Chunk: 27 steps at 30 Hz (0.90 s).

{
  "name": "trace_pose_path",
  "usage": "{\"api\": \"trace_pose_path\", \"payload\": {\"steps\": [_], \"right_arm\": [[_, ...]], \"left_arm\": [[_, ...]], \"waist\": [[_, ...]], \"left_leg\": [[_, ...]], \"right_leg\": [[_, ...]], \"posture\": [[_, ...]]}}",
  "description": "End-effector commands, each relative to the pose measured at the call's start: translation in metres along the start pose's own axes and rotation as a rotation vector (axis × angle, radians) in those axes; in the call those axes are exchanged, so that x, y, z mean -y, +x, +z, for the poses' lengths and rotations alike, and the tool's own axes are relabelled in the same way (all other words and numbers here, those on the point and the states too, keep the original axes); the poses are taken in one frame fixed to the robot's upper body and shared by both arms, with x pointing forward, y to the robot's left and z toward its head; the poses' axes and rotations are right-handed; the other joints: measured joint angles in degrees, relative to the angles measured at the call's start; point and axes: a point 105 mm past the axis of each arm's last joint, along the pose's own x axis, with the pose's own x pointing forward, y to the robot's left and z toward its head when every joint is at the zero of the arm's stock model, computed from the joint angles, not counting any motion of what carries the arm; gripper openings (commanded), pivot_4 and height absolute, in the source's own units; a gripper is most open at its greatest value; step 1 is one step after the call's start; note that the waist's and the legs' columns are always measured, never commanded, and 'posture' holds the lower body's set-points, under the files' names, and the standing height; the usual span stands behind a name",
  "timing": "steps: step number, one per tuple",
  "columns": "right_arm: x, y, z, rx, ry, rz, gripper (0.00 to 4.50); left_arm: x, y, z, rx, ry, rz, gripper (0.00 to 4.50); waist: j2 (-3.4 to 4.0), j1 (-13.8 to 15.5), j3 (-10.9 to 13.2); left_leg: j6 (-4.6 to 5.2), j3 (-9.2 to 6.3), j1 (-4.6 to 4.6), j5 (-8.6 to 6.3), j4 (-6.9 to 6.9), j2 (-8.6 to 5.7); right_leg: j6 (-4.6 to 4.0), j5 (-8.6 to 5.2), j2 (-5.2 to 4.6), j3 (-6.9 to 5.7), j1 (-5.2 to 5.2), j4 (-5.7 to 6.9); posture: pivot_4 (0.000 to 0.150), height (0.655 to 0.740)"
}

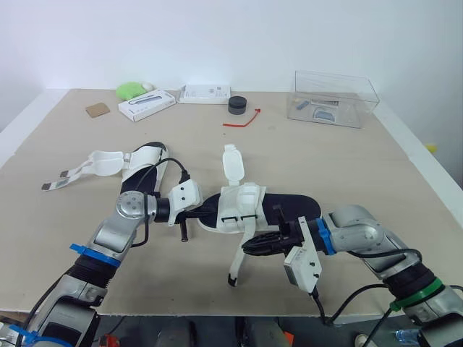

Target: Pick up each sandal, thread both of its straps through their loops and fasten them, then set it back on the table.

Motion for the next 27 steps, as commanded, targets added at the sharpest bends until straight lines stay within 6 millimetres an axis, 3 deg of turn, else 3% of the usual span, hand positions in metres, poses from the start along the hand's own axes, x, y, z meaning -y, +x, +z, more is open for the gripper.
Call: {"api": "trace_pose_path", "payload": {"steps": [1, 8, 9, 13, 18, 27], "right_arm": [[0.000, 0.000, 0.005, 0.007, 0.014, 0.009, 0.04], [-0.001, -0.004, 0.003, -0.007, 0.091, 0.022, 0.04], [-0.002, -0.006, 0.004, -0.005, 0.095, 0.035, 0.65], [-0.003, -0.011, 0.004, -0.019, 0.031, 0.067, 1.89], [0.002, -0.010, 0.005, -0.012, -0.080, 0.066, 4.31], [0.006, 0.008, 0.001, 0.005, -0.149, 0.111, 4.45]], "left_arm": [[0.003, 0.001, -0.009, -0.042, -0.017, -0.019, 0.00], [0.004, 0.001, -0.010, -0.043, -0.019, -0.021, 0.00], [0.005, 0.000, -0.011, -0.045, -0.021, -0.021, 0.00], [0.006, 0.000, -0.012, -0.047, -0.024, -0.022, 0.00], [0.007, 0.000, -0.013, -0.048, -0.027, -0.023, 0.00], [0.008, -0.001, -0.014, -0.050, -0.031, -0.015, 0.00]], "waist": [[0.00, 0.00, 0.00], [0.00, 0.00, 0.00], [0.00, 0.01, 0.00], [0.00, 0.01, 0.00], [0.00, 0.00, 0.00], [0.00, -0.02, 0.00]], "left_leg": [[0.00, -0.01, 0.00, 0.00, 0.00, 0.00], [0.00, 0.00, 0.01, 0.00, 0.00, 0.00], [0.00, 0.00, 0.01, 0.00, 0.00, 0.00], [0.00, 0.01, 0.00, 0.00, 0.00, 0.00], [0.00, 0.00, 0.02, 0.00, 0.00, 0.01], [0.00, 0.02, 0.02, 0.00, 0.00, 0.01]], "right_leg": [[0.00, 0.00, 0.00, 0.00, 0.00, 0.00], [0.00, 0.01, 0.01, 0.00, 0.00, 0.00], [0.00, 0.00, 0.01, 0.00, 0.00, 0.00], [0.01, 0.00, 0.00, 0.01, 0.00, 0.00], [0.01, 0.00, 0.03, 0.00, 0.00, 0.00], [0.00, 0.00, 0.01, 0.01, 0.00, 0.00]], "posture": [[0.150, 0.7400], [0.150, 0.7400], [0.150, 0.7400], [0.150, 0.7400], [0.150, 0.7400], [0.150, 0.7400]]}}
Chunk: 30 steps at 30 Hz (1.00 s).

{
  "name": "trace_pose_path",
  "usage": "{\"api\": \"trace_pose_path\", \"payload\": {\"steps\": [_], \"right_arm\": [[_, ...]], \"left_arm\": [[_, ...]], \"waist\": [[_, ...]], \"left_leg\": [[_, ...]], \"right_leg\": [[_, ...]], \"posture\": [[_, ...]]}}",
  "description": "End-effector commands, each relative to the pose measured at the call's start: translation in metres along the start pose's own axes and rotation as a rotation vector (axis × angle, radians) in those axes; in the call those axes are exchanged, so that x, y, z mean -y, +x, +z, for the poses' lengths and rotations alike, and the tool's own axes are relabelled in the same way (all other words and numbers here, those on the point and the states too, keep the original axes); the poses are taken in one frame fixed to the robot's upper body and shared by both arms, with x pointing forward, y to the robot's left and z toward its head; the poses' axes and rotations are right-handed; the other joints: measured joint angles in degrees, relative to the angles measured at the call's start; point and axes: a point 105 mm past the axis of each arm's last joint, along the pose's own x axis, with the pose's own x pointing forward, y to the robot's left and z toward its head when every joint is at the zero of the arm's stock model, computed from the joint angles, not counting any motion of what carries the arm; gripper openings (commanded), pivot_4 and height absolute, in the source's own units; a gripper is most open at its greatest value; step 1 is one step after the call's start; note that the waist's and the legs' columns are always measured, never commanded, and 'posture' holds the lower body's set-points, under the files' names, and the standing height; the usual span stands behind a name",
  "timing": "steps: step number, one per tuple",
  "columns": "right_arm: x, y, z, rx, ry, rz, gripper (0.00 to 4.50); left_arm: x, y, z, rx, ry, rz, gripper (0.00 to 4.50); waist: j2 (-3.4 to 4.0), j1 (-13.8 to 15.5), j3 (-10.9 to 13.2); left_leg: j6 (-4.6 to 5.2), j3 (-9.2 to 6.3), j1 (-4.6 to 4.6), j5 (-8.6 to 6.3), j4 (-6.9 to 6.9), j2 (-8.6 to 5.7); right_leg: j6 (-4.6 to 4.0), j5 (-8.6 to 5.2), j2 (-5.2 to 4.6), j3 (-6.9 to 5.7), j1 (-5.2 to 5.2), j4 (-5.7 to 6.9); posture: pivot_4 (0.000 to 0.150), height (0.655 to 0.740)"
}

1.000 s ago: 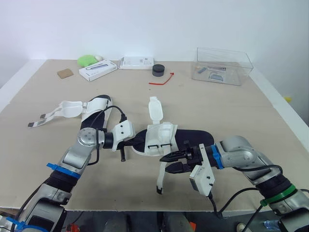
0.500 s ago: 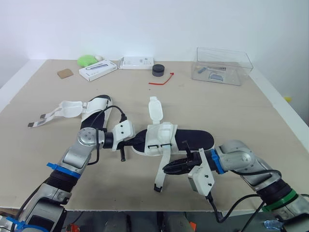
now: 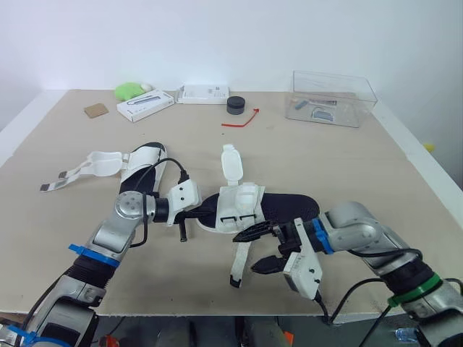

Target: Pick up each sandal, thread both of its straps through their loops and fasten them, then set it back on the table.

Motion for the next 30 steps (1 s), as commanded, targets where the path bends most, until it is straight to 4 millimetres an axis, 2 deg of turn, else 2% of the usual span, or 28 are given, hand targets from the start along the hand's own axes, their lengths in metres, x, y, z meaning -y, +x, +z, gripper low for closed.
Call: {"api": "trace_pose_path", "payload": {"steps": [1, 5, 6, 7, 8, 9, 11, 12, 15, 16, 21, 30], "right_arm": [[0.006, 0.001, -0.003, -0.007, -0.019, -0.005, 4.45], [0.007, 0.006, -0.004, -0.005, -0.011, 0.002, 4.45], [0.007, 0.007, -0.004, 0.000, -0.011, 0.003, 3.96], [0.008, 0.008, -0.003, 0.007, -0.009, 0.003, 3.80], [0.008, 0.009, -0.002, 0.013, -0.007, -0.001, 3.17], [0.009, 0.009, -0.001, 0.019, -0.001, -0.006, 2.93], [0.010, 0.010, 0.000, 0.025, 0.009, -0.015, 2.11], [0.011, 0.010, 0.000, 0.026, 0.015, -0.017, 1.54], [0.011, 0.010, -0.001, 0.027, 0.053, -0.033, 0.24], [0.012, 0.009, -0.002, 0.026, 0.072, -0.042, 0.03], [0.023, 0.004, -0.003, 0.047, 0.225, -0.162, 0.03], [0.059, -0.019, -0.015, 0.089, 0.625, -0.531, 0.03]], "left_arm": [[0.008, 0.001, -0.013, -0.046, -0.033, -0.019, 0.00], [0.009, 0.000, -0.013, -0.046, -0.035, -0.015, 0.00], [0.009, 0.000, -0.013, -0.047, -0.035, -0.014, 0.00], [0.009, 0.000, -0.014, -0.047, -0.036, -0.013, 0.00], [0.009, 0.000, -0.014, -0.048, -0.037, -0.011, 0.00], [0.009, 0.000, -0.014, -0.048, -0.037, -0.011, 0.00], [0.009, 0.000, -0.014, -0.049, -0.038, -0.009, 0.00], [0.009, 0.000, -0.014, -0.049, -0.038, -0.008, 0.00], [0.009, 0.000, -0.014, -0.049, -0.039, -0.006, 0.00], [0.009, 0.000, -0.014, -0.049, -0.040, -0.006, 0.00], [0.008, 0.000, -0.014, -0.048, -0.043, -0.004, 0.00], [0.006, 0.001, -0.014, -0.050, -0.039, -0.010, 0.00]], "waist": [[0.00, 0.00, 0.00], [0.00, 0.00, 0.00], [0.00, 0.00, 0.00], [0.00, -0.01, 0.00], [0.00, -0.02, 0.00], [0.00, -0.02, 0.00], [0.00, -0.02, 0.00], [0.00, -0.02, 0.00], [0.00, -0.02, 0.00], [0.00, -0.02, 0.00], [0.00, -0.01, 0.00], [0.00, 0.00, 0.00]], "left_leg": [[0.00, 0.01, 0.00, 0.00, 0.00, 0.00], [0.01, 0.00, 0.00, 0.00, -0.01, 0.00], [0.00, -0.01, 0.00, 0.00, 0.00, 0.01], [0.01, 0.00, 0.00, 0.00, 0.00, 0.01], [0.01, 0.00, 0.00, -0.01, -0.01, 0.01], [0.01, 0.00, 0.00, -0.01, -0.01, 0.02], [0.01, -0.01, 0.00, -0.01, -0.02, 0.03], [0.01, -0.01, 0.00, -0.01, -0.02, 0.03], [0.01, -0.01, 0.00, -0.01, -0.02, 0.03], [0.01, -0.01, 0.00, -0.01, -0.02, 0.03], [0.01, -0.02, 0.00, -0.01, -0.02, 0.03], [0.00, -0.03, 0.01, 0.00, -0.02, 0.06]], "right_leg": [[0.00, 0.00, 0.00, 0.01, 0.00, 0.00], [-0.02, -0.01, 0.00, 0.00, 0.00, 0.00], [-0.03, -0.01, 0.00, -0.01, 0.00, 0.00], [-0.03, -0.01, 0.00, 0.00, 0.00, 0.00], [-0.05, -0.01, 0.00, 0.00, -0.01, 0.00], [-0.05, -0.01, 0.00, 0.00, -0.01, 0.00], [-0.06, -0.01, 0.01, -0.01, -0.01, 0.00], [-0.06, -0.01, 0.01, -0.01, -0.01, 0.01], [-0.08, 0.00, 0.01, -0.01, -0.01, 0.01], [-0.08, 0.00, 0.01, -0.01, -0.01, 0.01], [-0.35, 0.16, 0.01, -0.03, 0.00, 0.01], [-0.32, 0.16, 0.02, -0.05, 0.00, 0.01]], "posture": [[0.150, 0.7400], [0.150, 0.7400], [0.150, 0.7400], [0.150, 0.7400], [0.150, 0.7400], [0.150, 0.7400], [0.150, 0.7400], [0.150, 0.7400], [0.150, 0.7400], [0.150, 0.7400], [0.150, 0.7400], [0.150, 0.7400]]}}
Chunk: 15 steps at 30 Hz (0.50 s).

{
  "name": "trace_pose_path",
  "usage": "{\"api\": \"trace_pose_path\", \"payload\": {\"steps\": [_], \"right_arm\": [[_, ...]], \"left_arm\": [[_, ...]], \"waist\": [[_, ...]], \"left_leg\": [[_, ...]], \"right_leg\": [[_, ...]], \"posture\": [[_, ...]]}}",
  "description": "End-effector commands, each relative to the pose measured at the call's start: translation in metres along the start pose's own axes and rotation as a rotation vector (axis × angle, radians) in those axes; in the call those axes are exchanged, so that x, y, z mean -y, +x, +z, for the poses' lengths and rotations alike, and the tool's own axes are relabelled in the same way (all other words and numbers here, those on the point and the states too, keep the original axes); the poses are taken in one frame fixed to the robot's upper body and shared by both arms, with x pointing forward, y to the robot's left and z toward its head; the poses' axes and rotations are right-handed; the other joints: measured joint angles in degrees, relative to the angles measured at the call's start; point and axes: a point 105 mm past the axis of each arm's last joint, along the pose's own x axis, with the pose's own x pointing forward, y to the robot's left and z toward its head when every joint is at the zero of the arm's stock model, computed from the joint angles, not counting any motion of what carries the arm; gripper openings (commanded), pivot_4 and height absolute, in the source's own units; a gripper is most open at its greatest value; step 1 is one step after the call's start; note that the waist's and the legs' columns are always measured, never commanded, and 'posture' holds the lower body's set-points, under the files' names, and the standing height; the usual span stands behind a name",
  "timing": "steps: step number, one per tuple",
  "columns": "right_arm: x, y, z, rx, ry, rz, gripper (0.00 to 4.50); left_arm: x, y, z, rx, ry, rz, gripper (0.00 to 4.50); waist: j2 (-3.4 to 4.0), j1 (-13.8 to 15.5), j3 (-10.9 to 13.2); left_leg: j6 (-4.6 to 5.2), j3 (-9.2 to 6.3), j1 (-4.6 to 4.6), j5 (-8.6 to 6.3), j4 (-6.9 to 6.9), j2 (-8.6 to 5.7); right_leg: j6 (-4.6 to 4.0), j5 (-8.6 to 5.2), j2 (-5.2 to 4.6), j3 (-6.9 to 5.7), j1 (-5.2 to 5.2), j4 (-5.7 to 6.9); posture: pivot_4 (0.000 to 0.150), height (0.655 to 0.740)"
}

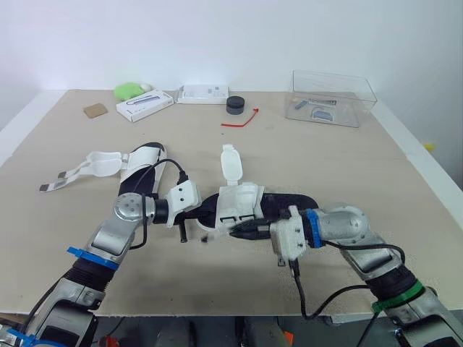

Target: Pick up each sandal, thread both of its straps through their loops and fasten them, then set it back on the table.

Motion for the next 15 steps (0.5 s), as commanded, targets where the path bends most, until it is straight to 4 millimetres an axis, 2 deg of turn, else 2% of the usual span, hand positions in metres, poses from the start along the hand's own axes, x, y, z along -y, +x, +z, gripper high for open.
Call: {"api": "trace_pose_path", "payload": {"steps": [1, 7, 15], "right_arm": [[0.023, -0.006, 0.012, 0.039, 0.100, -0.153, 0.03], [0.041, -0.012, 0.005, 0.044, 0.303, -0.327, 0.03], [0.065, -0.021, -0.018, -0.005, 0.539, -0.537, 0.03]], "left_arm": [[0.006, 0.002, -0.013, -0.050, -0.028, -0.029, 0.00], [0.006, 0.002, -0.014, -0.054, -0.028, -0.037, 0.00], [0.005, 0.002, -0.013, -0.055, -0.026, -0.037, 0.00]], "waist": [[0.00, 0.00, 0.00], [0.00, -0.01, 0.00], [0.00, -0.07, 0.00]], "left_leg": [[0.00, -0.01, 0.00, 0.00, 0.00, 0.00], [0.00, 0.00, -0.01, 0.00, 0.00, 0.00], [0.00, -0.01, -0.06, 0.00, 0.00, 0.00]], "right_leg": [[0.00, 0.00, 0.00, -0.01, 0.00, 0.00], [0.07, -0.04, 0.00, 0.00, -0.01, 0.00], [0.16, -0.10, 0.00, 0.00, -0.04, -0.01]], "posture": [[0.150, 0.7400], [0.150, 0.7400], [0.150, 0.7400]]}}
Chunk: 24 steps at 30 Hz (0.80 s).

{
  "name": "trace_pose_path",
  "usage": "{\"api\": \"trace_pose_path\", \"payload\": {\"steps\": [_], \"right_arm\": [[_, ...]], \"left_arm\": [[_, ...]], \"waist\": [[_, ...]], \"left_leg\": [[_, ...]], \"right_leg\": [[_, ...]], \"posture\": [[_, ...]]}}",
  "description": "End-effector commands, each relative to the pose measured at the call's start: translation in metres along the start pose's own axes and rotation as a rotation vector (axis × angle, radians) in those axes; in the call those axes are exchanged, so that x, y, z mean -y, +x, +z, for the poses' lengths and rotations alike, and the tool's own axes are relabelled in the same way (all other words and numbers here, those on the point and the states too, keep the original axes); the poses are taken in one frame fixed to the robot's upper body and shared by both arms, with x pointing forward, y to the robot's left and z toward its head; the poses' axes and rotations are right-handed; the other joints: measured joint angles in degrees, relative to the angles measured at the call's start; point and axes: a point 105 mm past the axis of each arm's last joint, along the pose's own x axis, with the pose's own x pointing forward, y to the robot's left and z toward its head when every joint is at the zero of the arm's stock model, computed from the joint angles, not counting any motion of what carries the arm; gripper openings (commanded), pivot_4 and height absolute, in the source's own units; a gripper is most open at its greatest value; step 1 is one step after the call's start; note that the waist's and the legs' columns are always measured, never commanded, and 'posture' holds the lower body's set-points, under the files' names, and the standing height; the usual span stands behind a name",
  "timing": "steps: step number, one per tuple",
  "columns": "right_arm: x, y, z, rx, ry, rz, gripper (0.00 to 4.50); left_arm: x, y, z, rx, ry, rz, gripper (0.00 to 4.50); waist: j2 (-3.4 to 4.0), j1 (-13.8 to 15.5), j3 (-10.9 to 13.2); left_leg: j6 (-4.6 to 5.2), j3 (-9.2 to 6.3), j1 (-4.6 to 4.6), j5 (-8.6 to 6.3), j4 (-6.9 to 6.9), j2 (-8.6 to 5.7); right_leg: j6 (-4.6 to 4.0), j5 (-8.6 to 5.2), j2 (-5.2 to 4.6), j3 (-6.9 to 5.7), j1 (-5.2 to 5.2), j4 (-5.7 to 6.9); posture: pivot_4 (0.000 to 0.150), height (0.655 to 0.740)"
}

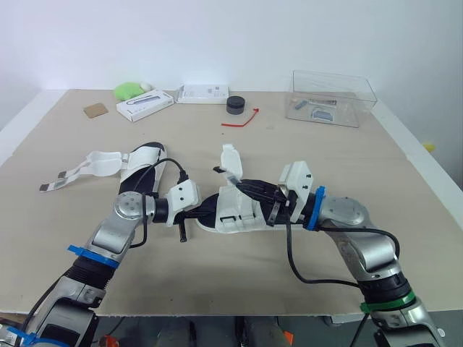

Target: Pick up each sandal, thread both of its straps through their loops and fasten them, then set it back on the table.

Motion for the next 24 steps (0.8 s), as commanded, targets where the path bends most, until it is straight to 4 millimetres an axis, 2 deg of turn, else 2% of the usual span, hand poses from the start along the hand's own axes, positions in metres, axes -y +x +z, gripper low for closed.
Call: {"api": "trace_pose_path", "payload": {"steps": [1, 7, 13, 20, 24], "right_arm": [[0.021, 0.000, 0.012, 0.030, 0.065, -0.120, 0.03], [0.036, 0.003, 0.004, -0.006, 0.258, -0.221, 0.03], [0.034, 0.006, 0.000, -0.033, 0.388, -0.226, 0.03], [0.030, 0.006, 0.001, -0.036, 0.447, -0.227, 0.03], [0.029, 0.004, -0.009, -0.085, 0.448, -0.238, 0.03]], "left_arm": [[0.006, 0.002, -0.013, -0.053, -0.027, -0.024, 0.00], [0.007, 0.001, -0.014, -0.056, -0.029, -0.023, 0.00], [0.008, 0.001, -0.014, -0.055, -0.033, -0.020, 0.00], [0.009, 0.001, -0.015, -0.056, -0.033, -0.019, 0.00], [0.009, 0.002, -0.014, -0.055, -0.029, -0.020, 0.00]], "waist": [[0.00, -0.02, 0.00], [0.00, -0.03, 0.00], [0.00, -0.06, 0.00], [0.01, -0.06, 0.00], [0.01, -0.07, 0.00]], "left_leg": [[0.00, 0.00, 0.00, 0.00, 0.00, 0.00], [0.00, -0.02, -0.04, 0.00, 0.00, 0.00], [0.00, -0.02, -0.06, 0.00, 0.00, 0.01], [0.00, -0.04, -0.08, 0.00, -0.01, 0.02], [0.00, -0.04, -0.08, 0.00, -0.01, 0.02]], "right_leg": [[0.05, -0.03, 0.00, 0.00, 0.00, 0.00], [0.06, -0.01, 0.00, 0.00, -0.02, 0.00], [0.07, 0.00, 0.01, 0.01, -0.05, 0.00], [0.08, -0.02, 0.01, 0.00, -0.05, -0.01], [0.09, -0.02, 0.01, -0.01, -0.06, -0.01]], "posture": [[0.150, 0.7400], [0.150, 0.7400], [0.150, 0.7400], [0.150, 0.7400], [0.150, 0.7400]]}}
